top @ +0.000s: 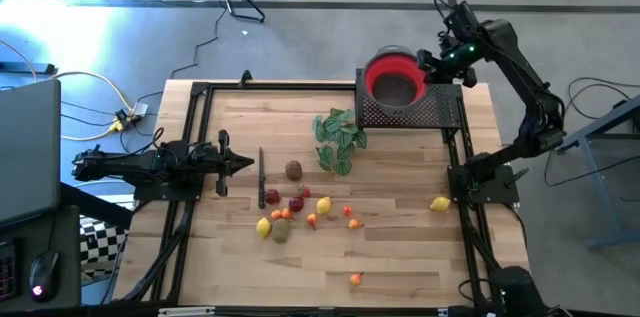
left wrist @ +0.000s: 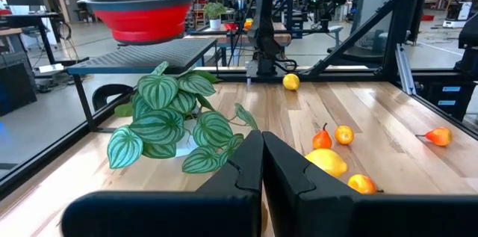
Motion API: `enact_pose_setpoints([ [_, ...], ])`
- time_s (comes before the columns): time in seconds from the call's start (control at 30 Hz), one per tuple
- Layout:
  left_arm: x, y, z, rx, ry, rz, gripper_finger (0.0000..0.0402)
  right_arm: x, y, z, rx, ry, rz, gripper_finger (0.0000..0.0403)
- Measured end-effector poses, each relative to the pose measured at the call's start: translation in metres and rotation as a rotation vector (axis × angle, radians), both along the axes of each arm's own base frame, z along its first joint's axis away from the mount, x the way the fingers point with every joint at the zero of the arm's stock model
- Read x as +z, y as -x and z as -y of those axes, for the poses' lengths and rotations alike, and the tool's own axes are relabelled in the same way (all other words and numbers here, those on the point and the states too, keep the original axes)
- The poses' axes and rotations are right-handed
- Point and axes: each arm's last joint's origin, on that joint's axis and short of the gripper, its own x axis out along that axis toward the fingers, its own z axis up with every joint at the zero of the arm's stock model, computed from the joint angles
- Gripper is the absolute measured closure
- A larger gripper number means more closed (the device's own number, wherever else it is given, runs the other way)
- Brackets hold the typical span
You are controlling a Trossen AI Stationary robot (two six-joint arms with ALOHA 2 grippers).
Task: Pick & Place Fruit
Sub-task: Put the red colander on the shelf
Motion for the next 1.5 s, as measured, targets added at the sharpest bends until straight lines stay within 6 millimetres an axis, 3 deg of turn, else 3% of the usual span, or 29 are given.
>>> enact_pose_setpoints([
  [1.1, -0.0001, 0.0, 0.0, 0.0, 0.0, -0.001, 0.0402, -0.0032, 0.0028, -0.0022, -0.068, 0.028, -0.187, 0.0373],
  [1.5, -0.0001, 0.0, 0.0, 0.0, 0.0, 0.0, 0.0402, -0.0032, -0.0003, -0.0036, -0.048, 0.036, -0.193, 0.0299],
])
